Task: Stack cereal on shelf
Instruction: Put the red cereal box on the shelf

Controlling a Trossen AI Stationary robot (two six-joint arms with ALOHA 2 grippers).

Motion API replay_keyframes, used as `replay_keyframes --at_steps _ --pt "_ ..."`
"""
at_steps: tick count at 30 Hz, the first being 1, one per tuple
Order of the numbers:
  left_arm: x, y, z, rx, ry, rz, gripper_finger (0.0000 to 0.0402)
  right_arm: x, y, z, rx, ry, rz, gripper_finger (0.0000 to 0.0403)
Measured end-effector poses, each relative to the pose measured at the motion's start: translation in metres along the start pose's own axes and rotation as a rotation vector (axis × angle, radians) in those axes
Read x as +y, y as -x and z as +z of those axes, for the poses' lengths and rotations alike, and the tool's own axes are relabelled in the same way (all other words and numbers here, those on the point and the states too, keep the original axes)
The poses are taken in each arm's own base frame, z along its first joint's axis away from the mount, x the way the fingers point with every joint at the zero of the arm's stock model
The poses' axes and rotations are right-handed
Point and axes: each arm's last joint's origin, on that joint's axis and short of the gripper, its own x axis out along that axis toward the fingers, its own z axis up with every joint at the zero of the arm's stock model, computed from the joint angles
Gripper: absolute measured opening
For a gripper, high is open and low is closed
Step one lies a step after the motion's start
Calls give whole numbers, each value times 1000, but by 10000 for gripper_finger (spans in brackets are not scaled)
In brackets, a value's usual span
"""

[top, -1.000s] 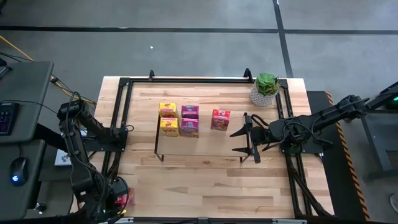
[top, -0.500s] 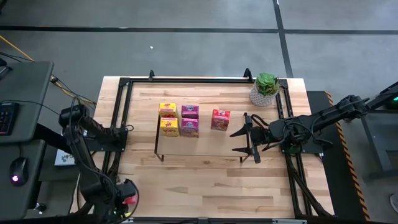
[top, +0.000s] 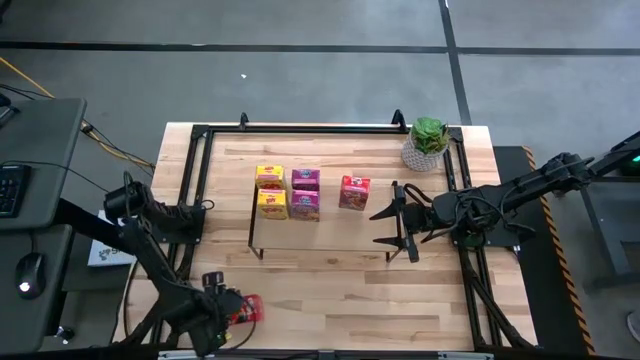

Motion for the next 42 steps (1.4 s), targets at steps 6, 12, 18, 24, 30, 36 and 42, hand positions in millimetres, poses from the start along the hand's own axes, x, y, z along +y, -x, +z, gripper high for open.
replay_keyframes --at_steps 6,12,18,24,30,36,42 --pt "-1 -4 15 -23 -88 -51 220 0 0 0 2 0 0 256" --pt "7 -8 41 -56 -186 -71 220 0 0 0 2 0 0 256" --pt "18 -17 71 -67 -217 -103 220 0 0 0 3 0 5 256" --pt "15 -33 76 14 -246 -152 220 0 0 -2 17 2 8 256" --pt "8 -51 82 -6 -334 -168 220 0 0 -2 21 -29 11 256" --pt "12 -51 102 -109 -441 -220 220 0 0 -2 21 -30 11 256" --pt "32 -52 133 -219 -555 -209 220 0 0 -2 21 -29 10 256"
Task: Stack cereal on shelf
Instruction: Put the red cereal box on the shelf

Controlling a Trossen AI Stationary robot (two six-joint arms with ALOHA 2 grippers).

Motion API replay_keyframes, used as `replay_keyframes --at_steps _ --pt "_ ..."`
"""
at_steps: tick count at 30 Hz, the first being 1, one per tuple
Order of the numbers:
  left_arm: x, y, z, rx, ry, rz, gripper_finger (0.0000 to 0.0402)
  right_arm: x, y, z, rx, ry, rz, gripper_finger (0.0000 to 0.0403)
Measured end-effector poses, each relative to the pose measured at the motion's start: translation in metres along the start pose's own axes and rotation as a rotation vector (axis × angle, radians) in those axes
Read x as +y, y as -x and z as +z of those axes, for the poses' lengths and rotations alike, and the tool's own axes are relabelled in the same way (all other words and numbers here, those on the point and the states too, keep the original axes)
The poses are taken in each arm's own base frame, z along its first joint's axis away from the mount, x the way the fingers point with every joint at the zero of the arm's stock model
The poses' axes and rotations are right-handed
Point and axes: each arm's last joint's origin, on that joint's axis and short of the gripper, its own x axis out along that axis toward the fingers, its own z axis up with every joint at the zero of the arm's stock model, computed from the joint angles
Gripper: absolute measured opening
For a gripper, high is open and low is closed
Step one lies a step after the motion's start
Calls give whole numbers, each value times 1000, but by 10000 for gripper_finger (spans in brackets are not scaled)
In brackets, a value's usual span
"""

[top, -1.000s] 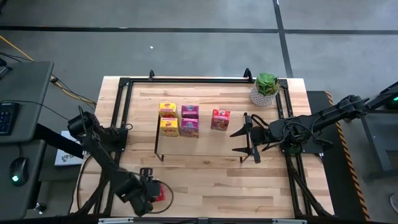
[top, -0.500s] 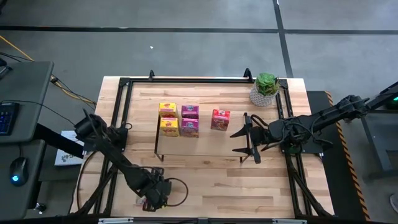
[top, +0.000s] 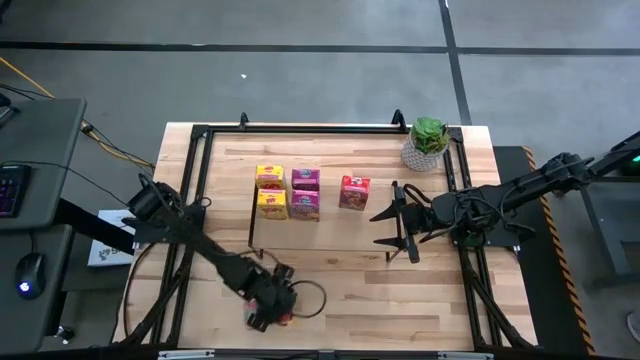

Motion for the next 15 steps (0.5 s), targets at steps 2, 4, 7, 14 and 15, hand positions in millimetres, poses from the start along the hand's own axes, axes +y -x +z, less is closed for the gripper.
replay_keyframes --at_steps 2,4,7,14,15 --pt "15 -1 5 -31 -37 14 220 0 0 0 0 0 0 256" --pt "32 -2 11 -69 -61 33 220 0 0 0 0 0 0 256" --pt "57 -1 21 -151 -90 30 220 0 0 0 0 0 0 256" --pt "96 4 34 -302 -82 -81 220 0 0 0 3 1 0 256" --pt "98 7 36 -308 -59 -126 220 0 0 -1 7 1 -1 256"
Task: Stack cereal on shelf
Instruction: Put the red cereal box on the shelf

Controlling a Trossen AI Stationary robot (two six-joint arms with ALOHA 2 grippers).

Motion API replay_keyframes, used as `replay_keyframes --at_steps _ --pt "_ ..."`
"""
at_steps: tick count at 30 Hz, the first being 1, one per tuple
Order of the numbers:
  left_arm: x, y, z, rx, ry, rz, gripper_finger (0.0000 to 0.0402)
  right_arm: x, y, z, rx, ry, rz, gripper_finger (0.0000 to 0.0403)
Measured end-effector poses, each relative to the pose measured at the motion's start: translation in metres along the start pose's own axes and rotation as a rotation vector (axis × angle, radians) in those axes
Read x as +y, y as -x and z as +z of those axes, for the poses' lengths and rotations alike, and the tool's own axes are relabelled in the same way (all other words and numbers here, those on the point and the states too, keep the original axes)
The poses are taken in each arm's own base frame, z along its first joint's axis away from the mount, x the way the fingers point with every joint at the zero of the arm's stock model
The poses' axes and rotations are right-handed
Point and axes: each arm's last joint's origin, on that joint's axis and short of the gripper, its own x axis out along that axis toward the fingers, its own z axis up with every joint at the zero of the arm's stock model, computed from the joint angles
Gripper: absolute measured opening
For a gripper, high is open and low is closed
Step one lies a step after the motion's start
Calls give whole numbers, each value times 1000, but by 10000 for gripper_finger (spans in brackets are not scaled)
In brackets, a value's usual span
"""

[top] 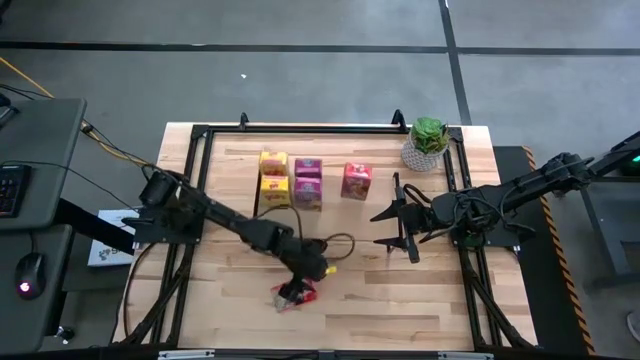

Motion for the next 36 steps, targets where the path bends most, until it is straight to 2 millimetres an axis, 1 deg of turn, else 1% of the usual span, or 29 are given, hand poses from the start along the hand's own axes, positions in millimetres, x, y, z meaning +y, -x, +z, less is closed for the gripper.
replay_keyframes --at_steps 2,4,6,11,14,16,18,22,25,28,30,32,34,36 --pt "-5 7 7 -30 44 -121 220 0 0 0 2 0 0 256" --pt "-19 8 14 -61 59 -271 220 0 0 -1 9 2 -1 256" --pt "-37 8 13 -31 72 -378 220 0 0 -1 12 2 -1 256" --pt "-85 9 16 0 97 -453 220 0 0 -2 16 -5 -2 256" --pt "-121 14 16 22 112 -492 220 0 0 -2 16 -5 -2 256" --pt "-145 22 17 0 109 -459 220 0 0 -1 15 -5 -2 256" --pt "-168 35 18 -48 87 -402 220 0 0 -1 15 -5 -2 256" --pt "-212 73 15 -178 2 -205 220 0 0 -1 15 -5 -2 256" --pt "-236 104 4 -284 -20 -60 220 0 0 -1 15 -5 -2 256" --pt "-246 127 -13 -379 21 104 220 0 0 -1 13 -6 -2 256" --pt "-244 137 -30 -422 93 220 220 0 0 -1 13 -6 -2 256" --pt "-236 140 -52 -433 180 305 220 0 0 -1 9 -6 -2 256" --pt "-222 140 -76 -444 288 366 220 0 0 -1 9 -6 -2 256" --pt "-206 137 -99 -472 422 385 220 0 0 -1 9 -6 -2 256"
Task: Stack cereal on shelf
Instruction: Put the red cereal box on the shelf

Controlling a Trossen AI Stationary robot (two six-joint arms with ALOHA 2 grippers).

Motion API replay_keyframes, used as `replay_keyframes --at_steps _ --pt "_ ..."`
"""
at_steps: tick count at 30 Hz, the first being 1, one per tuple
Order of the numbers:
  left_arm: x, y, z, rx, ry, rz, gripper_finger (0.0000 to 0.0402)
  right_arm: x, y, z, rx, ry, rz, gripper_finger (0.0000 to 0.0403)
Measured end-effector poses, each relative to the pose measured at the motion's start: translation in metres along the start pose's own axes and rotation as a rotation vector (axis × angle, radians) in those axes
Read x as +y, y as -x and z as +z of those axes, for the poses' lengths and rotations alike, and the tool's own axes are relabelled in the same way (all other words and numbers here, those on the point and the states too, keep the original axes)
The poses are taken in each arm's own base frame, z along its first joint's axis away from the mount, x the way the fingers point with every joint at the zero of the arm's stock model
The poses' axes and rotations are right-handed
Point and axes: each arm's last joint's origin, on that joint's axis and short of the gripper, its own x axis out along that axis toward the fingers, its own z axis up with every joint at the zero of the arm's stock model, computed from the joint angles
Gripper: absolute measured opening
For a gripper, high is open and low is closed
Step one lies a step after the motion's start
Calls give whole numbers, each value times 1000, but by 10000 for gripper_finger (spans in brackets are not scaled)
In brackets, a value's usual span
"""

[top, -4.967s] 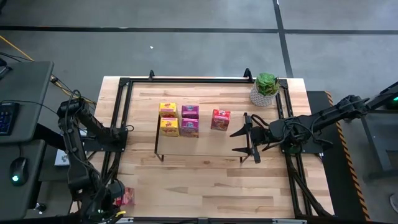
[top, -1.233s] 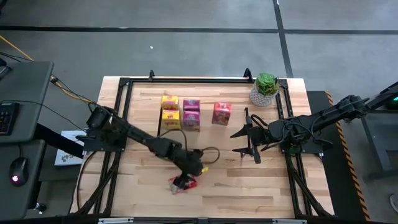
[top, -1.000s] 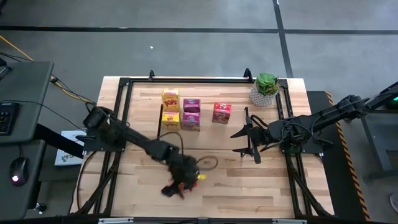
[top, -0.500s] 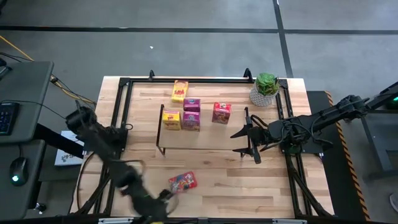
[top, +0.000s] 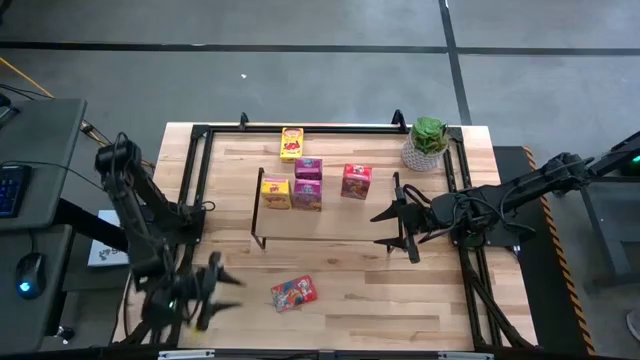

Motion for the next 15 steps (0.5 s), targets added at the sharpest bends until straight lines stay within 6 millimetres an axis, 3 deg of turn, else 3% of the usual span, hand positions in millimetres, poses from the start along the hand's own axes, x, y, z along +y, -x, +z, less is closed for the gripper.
replay_keyframes --at_steps 3,6,11,15 --pt "30 -4 -25 21 191 -22 220 0 0 0 0 0 0 256" --pt "41 -8 -40 -4 342 -142 220 0 0 0 0 0 0 256" --pt "43 -7 -40 -130 449 -293 220 0 0 0 0 0 -2 256" --pt "43 -6 -37 -174 408 -297 220 0 0 0 0 -15 -2 256"
